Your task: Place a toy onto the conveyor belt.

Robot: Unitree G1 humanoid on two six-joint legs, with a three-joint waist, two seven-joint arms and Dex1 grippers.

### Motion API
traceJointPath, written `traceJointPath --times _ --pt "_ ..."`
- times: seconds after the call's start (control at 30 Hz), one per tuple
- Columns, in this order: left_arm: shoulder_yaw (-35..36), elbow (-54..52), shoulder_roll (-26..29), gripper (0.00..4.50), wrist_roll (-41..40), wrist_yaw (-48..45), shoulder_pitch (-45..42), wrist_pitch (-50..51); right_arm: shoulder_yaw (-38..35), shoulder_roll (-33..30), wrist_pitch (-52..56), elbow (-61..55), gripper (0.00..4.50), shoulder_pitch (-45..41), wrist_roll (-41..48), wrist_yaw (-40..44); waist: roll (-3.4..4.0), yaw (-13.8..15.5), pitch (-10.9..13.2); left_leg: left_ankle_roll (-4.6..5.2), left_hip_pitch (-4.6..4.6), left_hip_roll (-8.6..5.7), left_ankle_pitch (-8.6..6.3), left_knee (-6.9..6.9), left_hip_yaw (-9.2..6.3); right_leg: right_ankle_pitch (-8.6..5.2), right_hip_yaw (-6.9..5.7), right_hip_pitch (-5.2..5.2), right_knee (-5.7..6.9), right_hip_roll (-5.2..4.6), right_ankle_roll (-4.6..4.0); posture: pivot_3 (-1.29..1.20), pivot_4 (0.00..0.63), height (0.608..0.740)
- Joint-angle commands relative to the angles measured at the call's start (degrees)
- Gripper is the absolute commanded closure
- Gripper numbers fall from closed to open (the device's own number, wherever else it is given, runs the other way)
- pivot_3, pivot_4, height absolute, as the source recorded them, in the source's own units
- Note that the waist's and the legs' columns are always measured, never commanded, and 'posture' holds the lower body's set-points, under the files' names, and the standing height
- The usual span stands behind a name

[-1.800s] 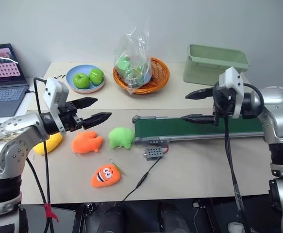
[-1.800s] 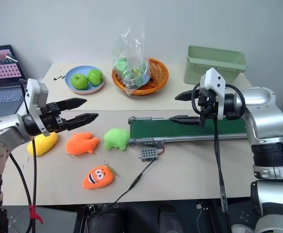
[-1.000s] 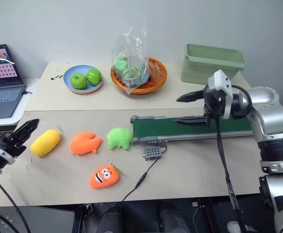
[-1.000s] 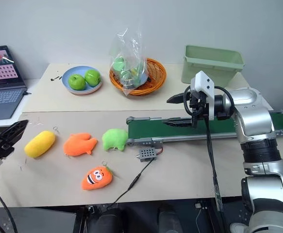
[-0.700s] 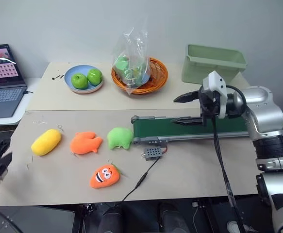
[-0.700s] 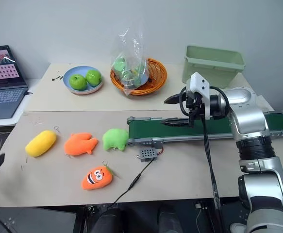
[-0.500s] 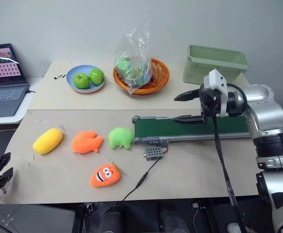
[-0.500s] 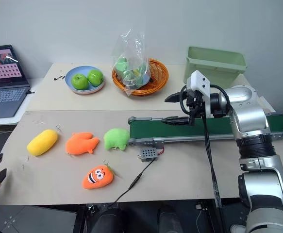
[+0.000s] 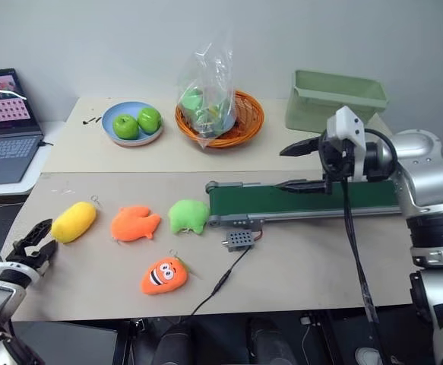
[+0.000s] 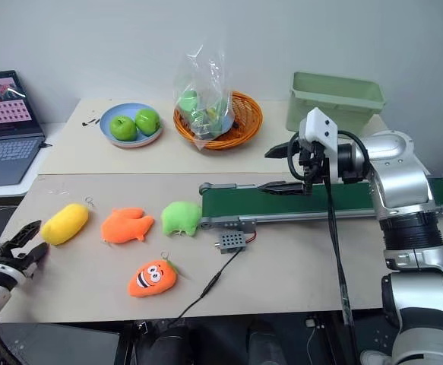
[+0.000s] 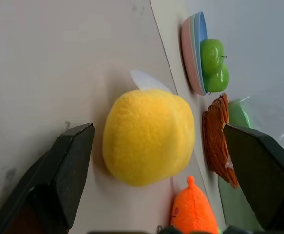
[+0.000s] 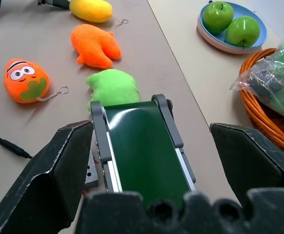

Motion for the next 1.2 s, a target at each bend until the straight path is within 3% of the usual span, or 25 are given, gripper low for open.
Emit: traceJointPath --times 0.03,0.07,0.2,0.43,0.6,0.77,0.87,0.97,1.03,1.2 --pt "-0.87 2.97 0.89 0.03 1.52 -0.70 -1.99 -1.57 -2.76 -1.65 0.24 -2.79 0.00 0.06 0.69 -0.82 0.00 0.05 0.00 0.00 0.00 0.00 0.00 0.00 0.00 0.00 0.00 0.00 0.00 0.00 0.00 0.00 0.150 0.740" --pt "-0.92 3.80 0.79 0.03 1.72 -0.48 -2.36 -1.70 -2.82 -1.80 0.24 -2.91 0.00 0.17 0.60 -0.91 0.00 0.06 0.00 0.00 0.00 0.00 0.00 0.00 0.00 0.00 0.00 0.00 0.00 0.00 0.00 0.00 0.150 0.740" --pt "-1.11 5.55 0.52 1.05 2.18 -1.32 -3.29 -1.75 -2.84 -2.15 0.26 -3.00 0.00 0.01 0.47 -1.19 0.01 0.11 0.00 0.00 0.00 0.00 0.00 0.00 0.00 0.00 0.00 0.00 0.00 -0.01 0.00 0.00 0.150 0.740" --pt "-2.33 4.03 0.16 3.69 2.05 -6.22 -3.39 0.27 -2.52 -2.28 -0.17 -2.79 0.00 -0.49 0.11 -1.47 0.01 0.07 0.00 0.00 -0.03 0.00 0.00 -0.01 0.00 0.00 0.00 -0.01 0.02 0.00 0.00 0.00 0.150 0.740" --pt "-1.69 -3.78 -0.45 3.69 -0.04 -9.85 -2.72 2.18 -2.39 -2.17 -0.41 -2.68 0.00 -0.61 -0.04 -1.55 0.00 0.07 0.00 0.00 -0.03 0.00 0.00 0.00 0.00 0.00 0.00 -0.01 0.02 0.00 0.00 0.00 0.150 0.740" --pt "-2.14 -13.30 -4.03 3.69 2.84 -2.07 -5.69 -8.90 -2.16 -1.92 -0.61 -2.32 0.00 -0.84 -0.17 -1.55 0.00 0.38 0.00 0.00 -0.05 0.00 0.00 0.01 -0.04 0.00 -0.01 0.00 -0.01 -0.04 0.00 0.00 0.150 0.740" --pt "-13.11 -29.64 -7.03 3.69 12.43 0.60 -8.05 -20.56 -1.89 -1.62 -0.87 -1.87 0.00 -1.13 -0.37 -1.52 -0.03 0.56 0.00 -0.01 -0.08 -0.01 0.00 0.02 -0.05 0.01 -0.02 0.01 0.00 -0.04 -0.01 0.00 0.150 0.740" --pt "-26.86 -49.52 -7.77 3.69 16.76 -1.53 -10.11 -20.43 -1.92 -1.50 -0.91 -1.71 0.00 -1.28 -0.55 -1.54 -0.07 1.06 0.03 -0.04 -0.23 -0.01 0.02 0.02 -0.08 0.12 -0.05 0.00 0.02 -0.02 -0.03 0.00 0.150 0.740" --pt "-36.18 -57.08 -6.51 3.69 23.80 -1.63 -12.89 -23.06 -2.12 -1.62 -0.80 -2.18 0.00 -1.02 -0.73 -1.68 -0.07 1.55 0.03 -0.04 -0.40 -0.07 0.02 0.07 -0.08 0.18 -0.04 -0.06 -0.08 -0.06 0.03 0.00 0.150 0.740" --pt "-56.49 -57.61 -1.12 3.69 51.47 -2.77 -16.49 -47.78 -3.01 -1.88 0.16 -4.07 0.00 -0.04 -0.45 -2.68 0.05 0.41 0.00 0.02 -0.36 -0.12 0.00 0.00 0.08 0.22 0.15 -0.08 -0.23 0.00 0.10 0.00 0.150 0.740"
